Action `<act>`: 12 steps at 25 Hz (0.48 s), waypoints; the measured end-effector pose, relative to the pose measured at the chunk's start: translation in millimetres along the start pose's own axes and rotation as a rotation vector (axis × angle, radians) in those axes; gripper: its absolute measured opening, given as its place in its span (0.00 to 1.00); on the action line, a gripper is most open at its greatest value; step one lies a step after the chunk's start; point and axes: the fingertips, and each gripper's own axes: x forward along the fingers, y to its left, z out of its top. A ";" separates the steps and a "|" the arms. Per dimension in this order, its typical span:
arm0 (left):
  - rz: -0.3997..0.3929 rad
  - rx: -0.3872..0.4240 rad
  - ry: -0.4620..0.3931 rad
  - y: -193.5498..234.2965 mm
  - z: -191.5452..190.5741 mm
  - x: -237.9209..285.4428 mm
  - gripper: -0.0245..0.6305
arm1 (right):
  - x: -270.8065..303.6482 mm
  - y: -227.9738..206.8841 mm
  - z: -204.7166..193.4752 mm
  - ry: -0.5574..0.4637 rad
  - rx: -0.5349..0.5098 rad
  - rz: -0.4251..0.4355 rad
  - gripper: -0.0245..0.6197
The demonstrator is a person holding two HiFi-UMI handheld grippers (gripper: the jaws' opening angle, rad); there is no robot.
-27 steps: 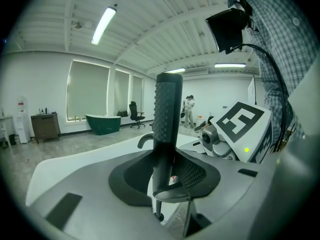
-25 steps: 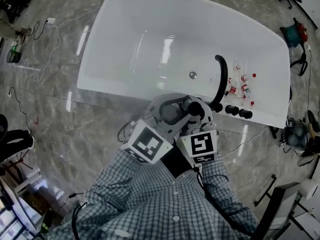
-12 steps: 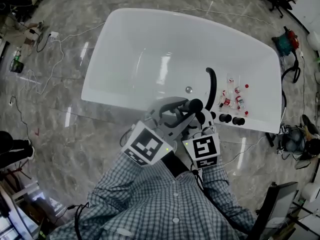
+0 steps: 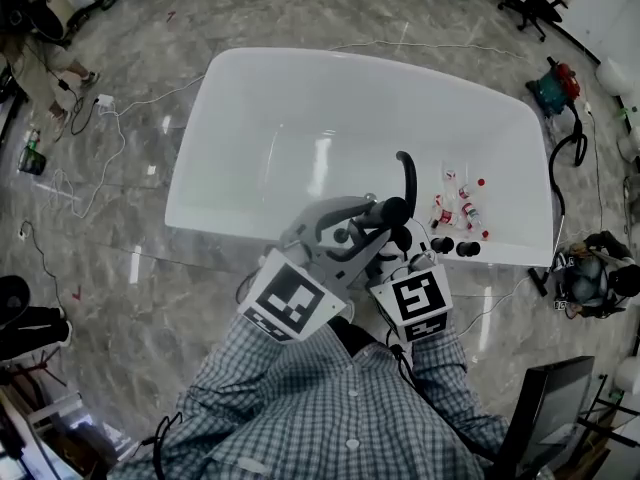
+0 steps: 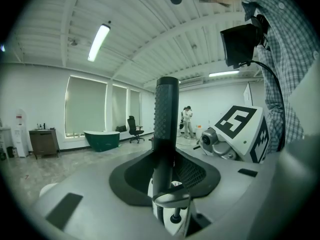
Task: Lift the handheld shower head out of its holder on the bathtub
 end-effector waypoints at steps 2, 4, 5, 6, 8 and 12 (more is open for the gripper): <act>-0.004 0.014 -0.009 -1.8 8.2 0.5 0.22 | -4.9 -2.1 6.8 -0.015 -0.001 -0.004 0.24; -0.005 0.024 -0.020 -4.7 14.6 0.0 0.22 | -10.2 -2.7 11.6 -0.030 -0.007 -0.006 0.24; -0.005 0.027 -0.026 -6.3 18.2 -0.5 0.22 | -13.2 -2.7 14.3 -0.037 -0.009 -0.005 0.24; -0.005 0.029 -0.033 -7.2 22.8 -0.6 0.22 | -16.1 -3.4 17.9 -0.044 -0.011 -0.004 0.24; -0.003 0.034 -0.049 -6.4 34.7 -0.4 0.22 | -20.9 -6.6 28.4 -0.059 -0.018 -0.002 0.24; -0.003 0.069 -0.064 -5.6 54.8 -5.3 0.22 | -28.2 -7.8 46.4 -0.083 -0.032 -0.001 0.24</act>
